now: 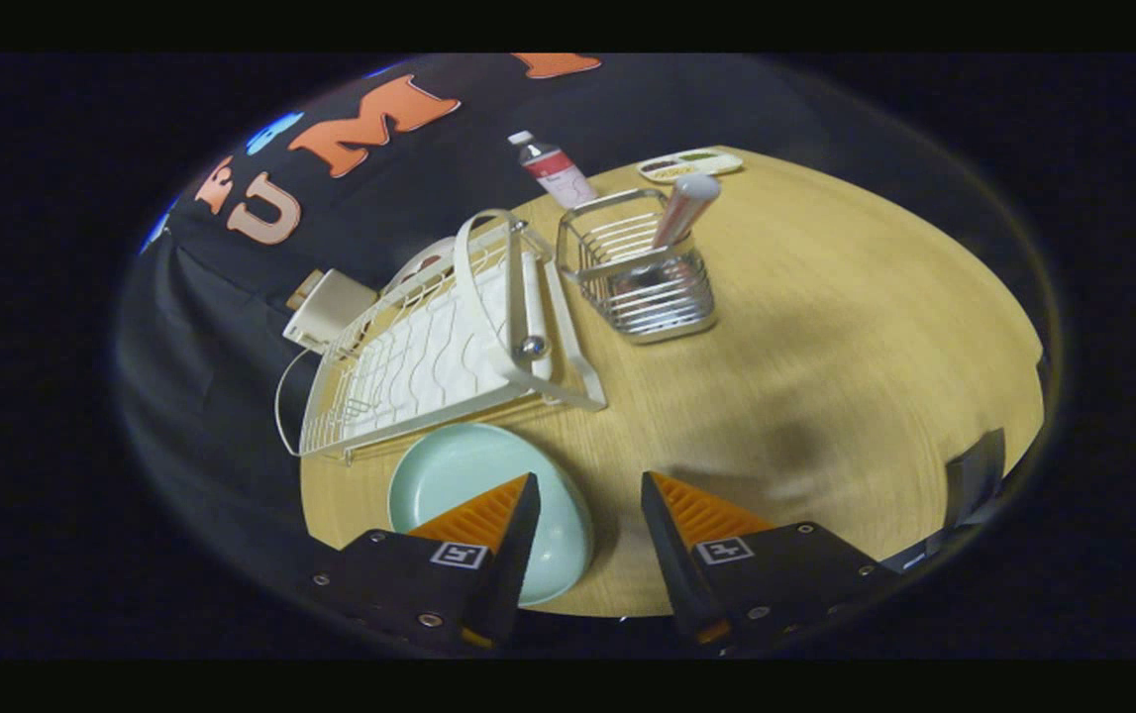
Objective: Take the plate from the dish rack, then take the spoon from the basket and place it into the plate.
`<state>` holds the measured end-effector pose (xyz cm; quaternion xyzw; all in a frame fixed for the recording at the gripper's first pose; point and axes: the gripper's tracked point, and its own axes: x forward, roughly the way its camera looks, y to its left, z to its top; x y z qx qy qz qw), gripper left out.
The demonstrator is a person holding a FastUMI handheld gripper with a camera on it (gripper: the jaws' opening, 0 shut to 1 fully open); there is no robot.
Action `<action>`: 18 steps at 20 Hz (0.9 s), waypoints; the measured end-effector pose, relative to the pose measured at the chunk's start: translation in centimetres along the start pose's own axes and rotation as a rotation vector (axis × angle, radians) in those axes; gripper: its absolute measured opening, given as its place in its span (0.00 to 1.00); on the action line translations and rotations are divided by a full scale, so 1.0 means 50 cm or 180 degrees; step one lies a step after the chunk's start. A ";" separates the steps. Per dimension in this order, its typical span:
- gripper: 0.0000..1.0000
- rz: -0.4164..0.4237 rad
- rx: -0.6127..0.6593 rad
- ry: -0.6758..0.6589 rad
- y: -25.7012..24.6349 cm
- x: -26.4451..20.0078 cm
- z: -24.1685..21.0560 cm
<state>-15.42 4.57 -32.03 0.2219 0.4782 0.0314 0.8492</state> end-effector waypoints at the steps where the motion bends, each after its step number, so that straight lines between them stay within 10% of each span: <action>1: 0.64 -0.0063 -0.0031 -0.0125 -0.013 -0.010 0.023; 10: 0.83 -0.0402 -0.0472 -0.1050 -0.051 -0.041 0.186; 18: 0.50 -0.0558 -0.0592 -0.1411 -0.040 -0.031 0.256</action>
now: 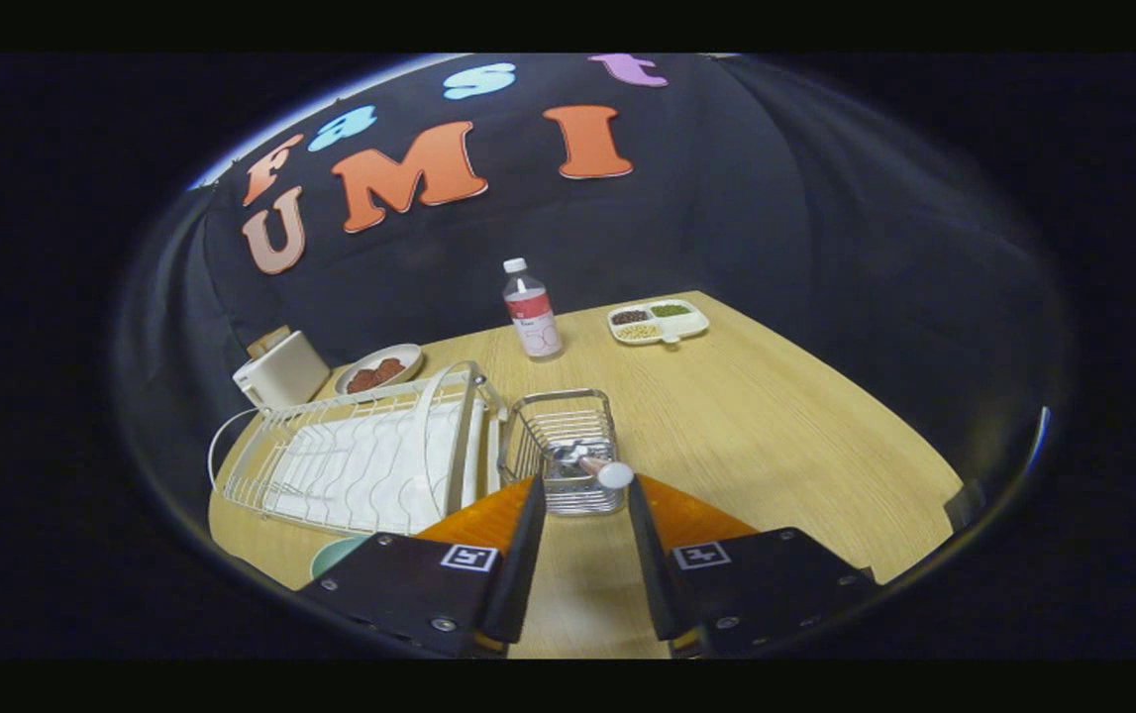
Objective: Take the plate from the dish rack, then take the spoon from the basket and place it into the plate.
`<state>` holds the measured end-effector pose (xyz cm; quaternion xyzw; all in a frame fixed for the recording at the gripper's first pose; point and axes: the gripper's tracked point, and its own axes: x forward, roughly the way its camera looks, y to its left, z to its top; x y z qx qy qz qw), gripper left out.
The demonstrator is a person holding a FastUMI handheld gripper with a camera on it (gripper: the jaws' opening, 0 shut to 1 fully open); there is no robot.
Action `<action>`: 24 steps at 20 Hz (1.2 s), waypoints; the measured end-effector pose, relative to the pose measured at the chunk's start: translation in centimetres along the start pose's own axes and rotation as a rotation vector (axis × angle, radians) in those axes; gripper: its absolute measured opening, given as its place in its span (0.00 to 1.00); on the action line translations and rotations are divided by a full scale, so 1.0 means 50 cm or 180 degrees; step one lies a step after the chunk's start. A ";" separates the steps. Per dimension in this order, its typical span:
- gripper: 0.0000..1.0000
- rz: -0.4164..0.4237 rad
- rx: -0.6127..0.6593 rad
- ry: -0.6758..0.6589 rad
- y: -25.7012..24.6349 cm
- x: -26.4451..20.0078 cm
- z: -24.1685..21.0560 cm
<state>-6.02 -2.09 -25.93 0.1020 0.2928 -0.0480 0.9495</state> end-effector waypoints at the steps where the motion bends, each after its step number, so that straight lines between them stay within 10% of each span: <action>1: 0.46 -0.0025 -0.0030 -0.0028 -0.003 0.004 0.001; 9: 0.17 0.0024 -0.0128 -0.0206 0.024 0.023 0.032; 24: 0.09 0.0357 -0.0216 -0.0257 0.047 -0.074 0.111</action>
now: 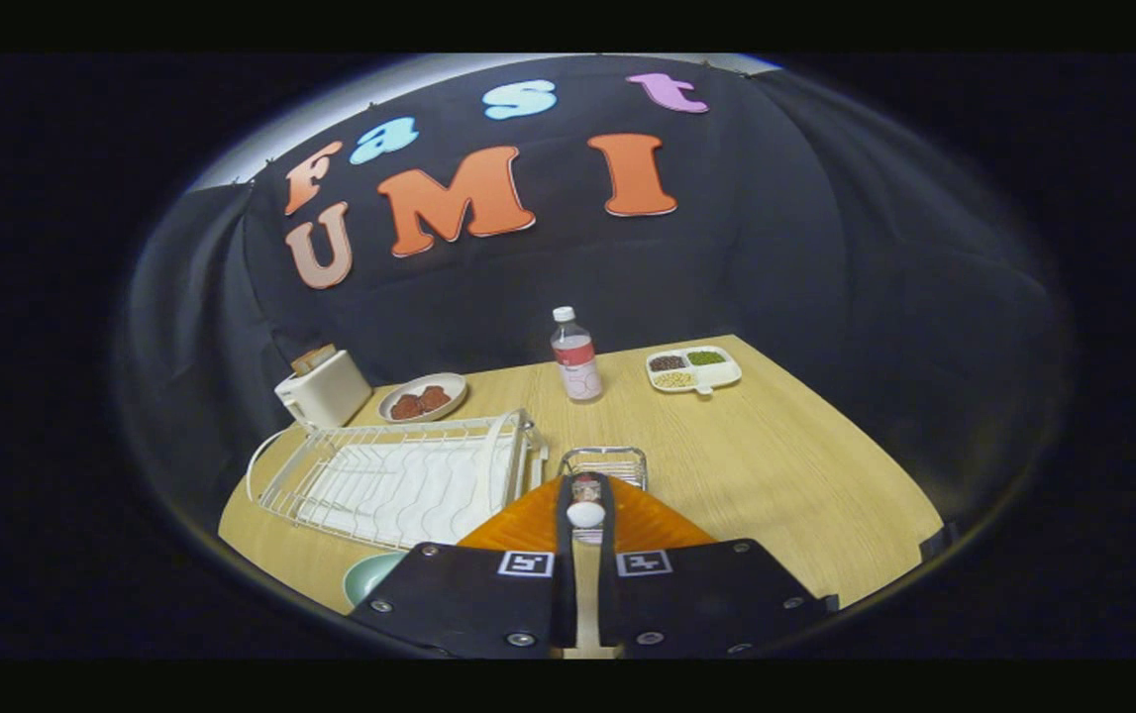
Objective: Take the plate from the dish rack, then take the spoon from the basket and place it into the plate.
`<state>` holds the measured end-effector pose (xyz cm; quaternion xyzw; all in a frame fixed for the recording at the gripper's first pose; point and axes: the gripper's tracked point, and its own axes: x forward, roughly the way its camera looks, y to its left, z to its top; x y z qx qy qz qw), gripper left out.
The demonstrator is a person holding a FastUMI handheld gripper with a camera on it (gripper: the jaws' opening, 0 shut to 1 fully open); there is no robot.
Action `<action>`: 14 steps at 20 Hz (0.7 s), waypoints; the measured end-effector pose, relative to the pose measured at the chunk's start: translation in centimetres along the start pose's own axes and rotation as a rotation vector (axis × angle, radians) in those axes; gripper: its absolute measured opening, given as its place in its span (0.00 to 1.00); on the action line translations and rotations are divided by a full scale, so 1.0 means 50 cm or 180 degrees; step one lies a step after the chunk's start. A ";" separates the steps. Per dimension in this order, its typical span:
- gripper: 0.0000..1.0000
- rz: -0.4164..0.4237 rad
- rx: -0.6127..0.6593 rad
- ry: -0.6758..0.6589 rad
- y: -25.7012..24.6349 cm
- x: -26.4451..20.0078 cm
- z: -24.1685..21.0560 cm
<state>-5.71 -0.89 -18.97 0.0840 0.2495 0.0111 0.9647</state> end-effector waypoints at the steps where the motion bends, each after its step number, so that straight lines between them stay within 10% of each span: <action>1: 0.09 0.0024 -0.0046 -0.0015 0.004 -0.017 0.007; 14: 0.09 0.0877 -0.0382 0.0054 0.121 -0.186 0.029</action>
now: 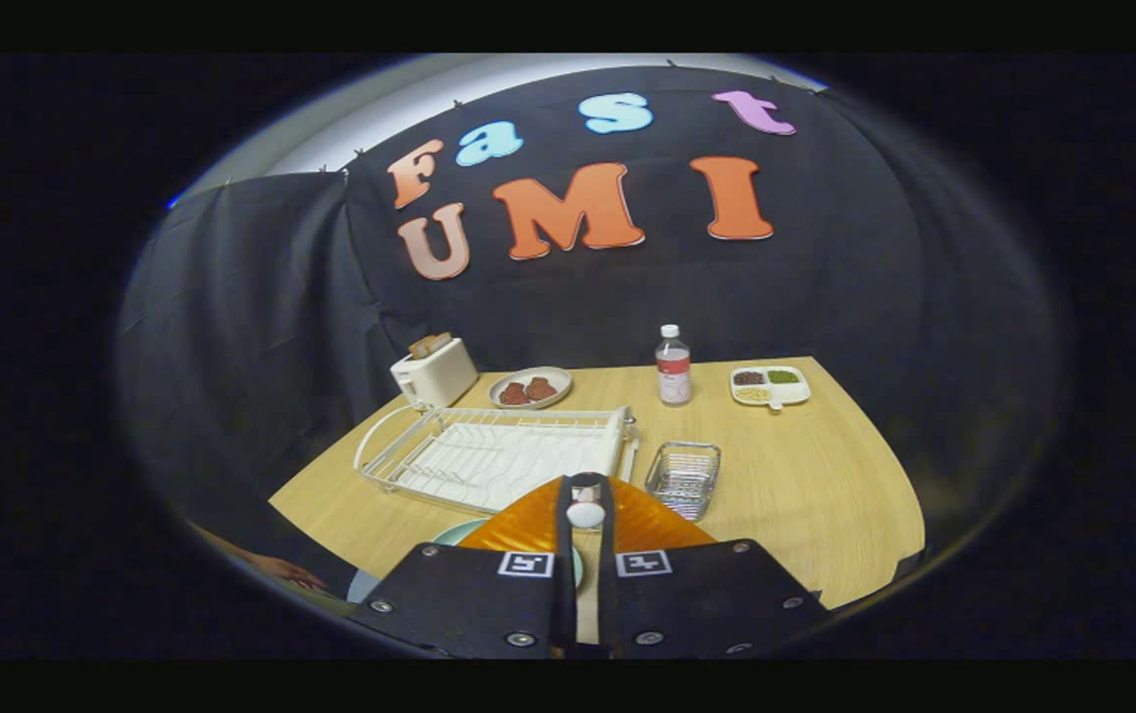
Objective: Take the plate from the dish rack, then take the spoon from the basket and place it into the plate.
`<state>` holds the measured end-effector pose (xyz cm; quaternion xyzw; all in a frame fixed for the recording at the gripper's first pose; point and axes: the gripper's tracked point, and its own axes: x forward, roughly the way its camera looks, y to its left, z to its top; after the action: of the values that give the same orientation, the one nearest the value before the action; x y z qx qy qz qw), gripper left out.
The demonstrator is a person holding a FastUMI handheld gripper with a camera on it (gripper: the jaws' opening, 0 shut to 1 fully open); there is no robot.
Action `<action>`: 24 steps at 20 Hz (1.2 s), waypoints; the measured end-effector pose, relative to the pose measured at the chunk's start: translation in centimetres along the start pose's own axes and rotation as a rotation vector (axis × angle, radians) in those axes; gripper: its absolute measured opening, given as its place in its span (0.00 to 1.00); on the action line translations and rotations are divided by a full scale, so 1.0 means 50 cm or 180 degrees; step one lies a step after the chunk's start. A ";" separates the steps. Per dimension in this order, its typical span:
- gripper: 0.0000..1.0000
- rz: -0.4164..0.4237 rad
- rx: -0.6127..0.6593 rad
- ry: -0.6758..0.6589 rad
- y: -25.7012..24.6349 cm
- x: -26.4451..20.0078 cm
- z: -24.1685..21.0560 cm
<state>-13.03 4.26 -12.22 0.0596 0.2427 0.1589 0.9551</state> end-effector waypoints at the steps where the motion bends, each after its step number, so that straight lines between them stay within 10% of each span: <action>1: 0.09 0.0087 -0.0038 0.0030 0.017 -0.004 -0.010; 8: 0.09 0.0662 -0.0330 0.0311 0.125 -0.002 -0.106; 24: 0.09 0.0843 -0.0257 0.0661 0.150 0.079 -0.279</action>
<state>-18.54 13.15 -24.73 0.0359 0.3235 0.2984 0.8972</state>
